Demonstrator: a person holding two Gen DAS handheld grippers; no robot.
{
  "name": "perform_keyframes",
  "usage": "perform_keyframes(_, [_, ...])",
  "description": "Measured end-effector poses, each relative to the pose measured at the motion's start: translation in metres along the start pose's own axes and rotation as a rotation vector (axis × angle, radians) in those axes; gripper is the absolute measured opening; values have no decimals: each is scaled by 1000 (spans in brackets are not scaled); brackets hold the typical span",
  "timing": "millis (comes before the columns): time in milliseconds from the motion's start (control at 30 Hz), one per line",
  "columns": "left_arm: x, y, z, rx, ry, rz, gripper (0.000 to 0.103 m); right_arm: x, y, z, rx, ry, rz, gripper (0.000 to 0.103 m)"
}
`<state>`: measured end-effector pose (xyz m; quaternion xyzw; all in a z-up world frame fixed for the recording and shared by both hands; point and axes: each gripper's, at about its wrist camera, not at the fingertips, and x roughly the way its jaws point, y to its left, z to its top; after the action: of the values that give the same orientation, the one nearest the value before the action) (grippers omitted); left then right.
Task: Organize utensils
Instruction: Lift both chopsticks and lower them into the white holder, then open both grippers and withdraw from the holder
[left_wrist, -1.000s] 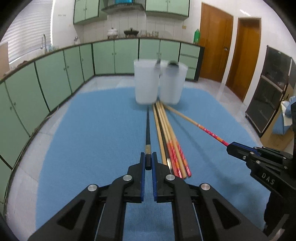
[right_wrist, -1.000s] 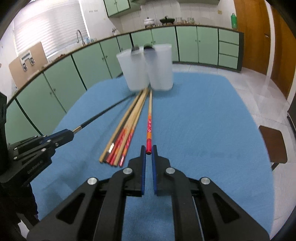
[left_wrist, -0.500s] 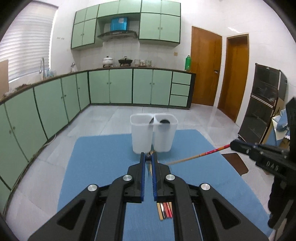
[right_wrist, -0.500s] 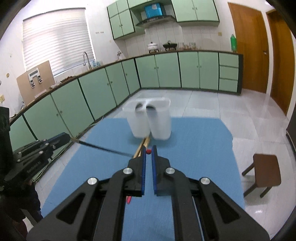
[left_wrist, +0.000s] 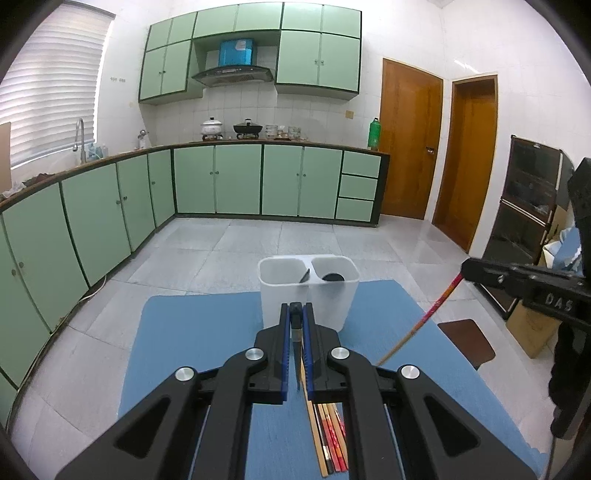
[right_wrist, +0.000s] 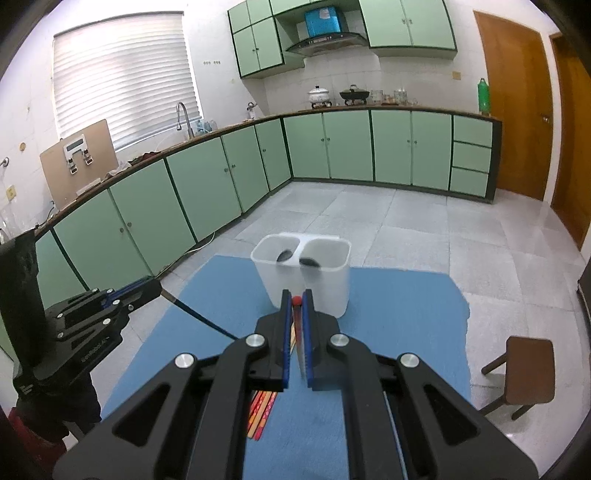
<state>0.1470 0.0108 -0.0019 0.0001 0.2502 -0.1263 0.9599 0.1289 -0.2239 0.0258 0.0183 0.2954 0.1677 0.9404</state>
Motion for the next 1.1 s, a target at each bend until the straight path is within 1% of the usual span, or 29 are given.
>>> perform_keyframes(133, [0,2,8,-3,-16,-1,6,-8,-4,14,-4,-26,14,5])
perform_keyframes(333, [-7,6,31,6,-55,-13,6,-21,-12,45,-6,-75,34,5])
perform_keyframes(433, [-11,6,49,19,-93,-15,6,-28,-13,68,-20,-120,29,5])
perform_keyframes(667, [-10,-4,117,45,-218,-20,6,-27,-26,126,-5,-242,-1,5])
perform_keyframes(733, [-2,-8,136,53,-246,-18,6,-21,-31,138,7,-270,-7,5])
perform_keyframes(800, [9,-11,149,53,-265,-17,6,-9,-37,149,17,-289,-25,5])
perform_keyframes(867, [23,-14,157,63,-277,0,6,5,-43,154,27,-296,-29,5])
perform_keyframes(933, [38,-17,160,74,-284,18,6,23,-46,155,28,-288,-38,5])
perform_keyframes(1033, [69,-18,154,79,-255,34,6,56,-51,147,19,-257,-63,5])
perform_keyframes(1100, [85,-17,148,78,-232,42,6,70,-50,140,16,-246,-71,5])
